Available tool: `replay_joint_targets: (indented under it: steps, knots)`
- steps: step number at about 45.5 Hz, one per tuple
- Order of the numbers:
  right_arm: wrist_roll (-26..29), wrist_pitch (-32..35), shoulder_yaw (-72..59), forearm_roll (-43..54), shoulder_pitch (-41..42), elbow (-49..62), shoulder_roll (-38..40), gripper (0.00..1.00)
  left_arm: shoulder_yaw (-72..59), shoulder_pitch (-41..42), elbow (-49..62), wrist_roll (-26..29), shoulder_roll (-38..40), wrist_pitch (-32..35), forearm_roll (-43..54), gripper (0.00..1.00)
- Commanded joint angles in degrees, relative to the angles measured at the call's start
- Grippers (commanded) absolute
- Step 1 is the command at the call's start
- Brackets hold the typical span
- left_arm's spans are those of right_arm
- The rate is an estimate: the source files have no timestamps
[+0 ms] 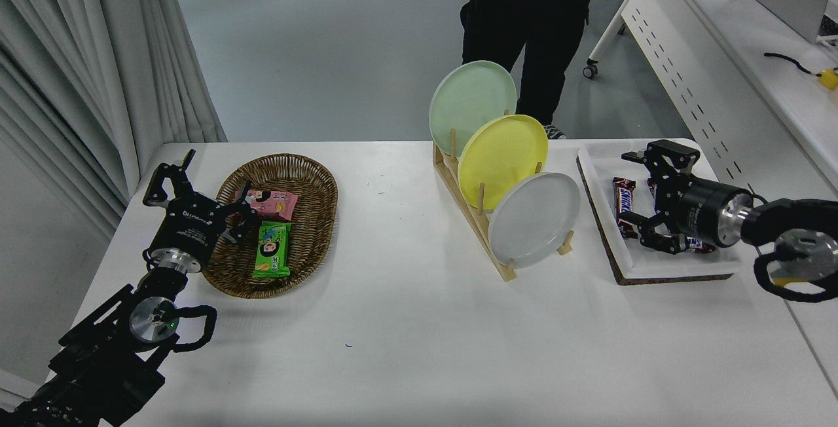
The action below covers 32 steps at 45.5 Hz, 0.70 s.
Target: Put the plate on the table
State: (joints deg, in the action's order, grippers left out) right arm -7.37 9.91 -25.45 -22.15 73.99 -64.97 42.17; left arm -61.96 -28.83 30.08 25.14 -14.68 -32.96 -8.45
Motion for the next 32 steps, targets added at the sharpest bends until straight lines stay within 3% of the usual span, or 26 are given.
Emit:
replay_joint_targets:
  steps: [1, 12, 24, 32]
  knots:
    - [11.13, -0.41, 1.02, -3.16, 2.74, 0.02, -4.1, 1.0, 0.0, 0.0, 0.07, 0.0, 0.0, 0.0, 0.02, 1.0]
    - [12.82, -4.89, 4.53, -2.11, 4.23, 1.77, -8.15, 1.0, 0.0, 0.0, 0.07, 0.0, 0.0, 0.0, 0.02, 1.0]
    - [12.73, -3.84, 4.71, 8.87, 5.99, 6.26, -11.05, 1.0, 0.0, 0.0, -0.02, 0.0, 0.0, 0.0, -0.07, 1.0]
    - [12.73, -2.96, 4.01, 9.85, 5.91, 7.58, -13.07, 1.0, 0.0, 0.0, 0.07, 0.0, 0.0, 0.0, 0.02, 1.0]
